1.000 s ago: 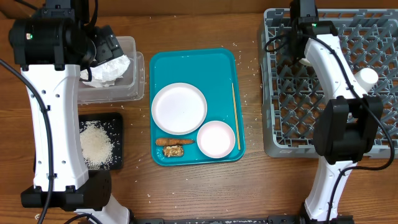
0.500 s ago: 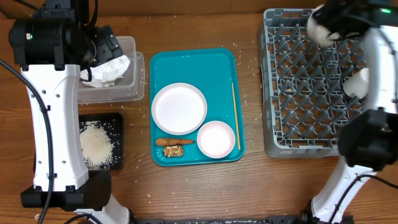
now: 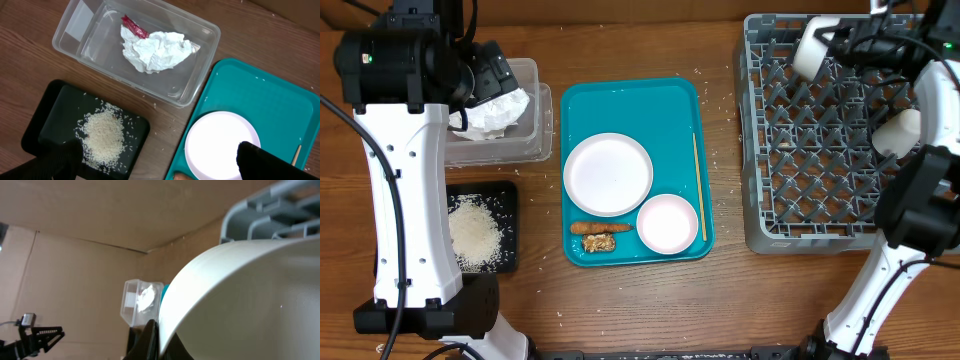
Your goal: Sort waste into correct bins and load items into the dishwasher
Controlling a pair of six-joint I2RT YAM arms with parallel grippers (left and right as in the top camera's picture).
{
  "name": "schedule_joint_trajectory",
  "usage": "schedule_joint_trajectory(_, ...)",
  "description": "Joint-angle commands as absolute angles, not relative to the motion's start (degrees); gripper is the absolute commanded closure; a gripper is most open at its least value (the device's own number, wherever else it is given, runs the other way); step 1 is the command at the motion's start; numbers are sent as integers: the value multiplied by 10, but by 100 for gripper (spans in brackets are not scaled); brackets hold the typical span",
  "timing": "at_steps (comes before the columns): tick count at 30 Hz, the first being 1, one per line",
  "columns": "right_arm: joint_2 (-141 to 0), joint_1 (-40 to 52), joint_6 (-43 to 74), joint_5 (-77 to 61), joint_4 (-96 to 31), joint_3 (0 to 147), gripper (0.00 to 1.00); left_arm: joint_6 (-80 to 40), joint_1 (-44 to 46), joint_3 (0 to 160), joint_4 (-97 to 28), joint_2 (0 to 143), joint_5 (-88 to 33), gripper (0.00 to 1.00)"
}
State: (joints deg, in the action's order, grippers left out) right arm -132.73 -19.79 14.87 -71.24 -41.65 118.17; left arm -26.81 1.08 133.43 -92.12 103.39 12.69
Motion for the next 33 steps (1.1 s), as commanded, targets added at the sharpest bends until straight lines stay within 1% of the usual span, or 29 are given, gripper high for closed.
schedule_joint_trajectory(1, -1327, -206, 171, -721, -420, 1180, 96, -268, 12, 1332, -921, 1038, 135, 0)
schedule_joint_trajectory(5, -1325, -220, 203, -701, -424, 1180, 94, -268, 12, 1332, -921, 1038, 135, 0)
schedule_joint_trajectory(7, -1325, -228, 205, -689, -432, 1181, 90, -268, 12, 1332, -921, 1038, 135, 1)
schedule_joint_trajectory(9, -1324, -237, 215, -669, -440, 1182, 88, -268, 12, 1332, -921, 1038, 135, 0)
schedule_joint_trajectory(11, -1321, -245, 215, -649, -453, 1184, 82, -268, 12, 1332, -921, 1038, 135, 0)
schedule_joint_trajectory(17, -1296, -273, 210, -548, -536, 1201, 80, -268, 12, 1332, -921, 1038, 135, 0)
schedule_joint_trajectory(23, -1229, -305, 211, -437, -598, 1220, 79, -268, 12, 1332, -921, 1038, 135, 0)
schedule_joint_trajectory(26, -1186, -313, 211, -366, -634, 1232, 71, -268, 12, 1332, -921, 1038, 135, 1)
schedule_joint_trajectory(29, -1139, -315, 211, -298, -652, 1233, 68, -268, 12, 1332, -921, 1038, 135, 0)
schedule_joint_trajectory(33, -1080, -310, 210, -255, -662, 1233, 65, -268, 12, 1332, -921, 1038, 135, 0)
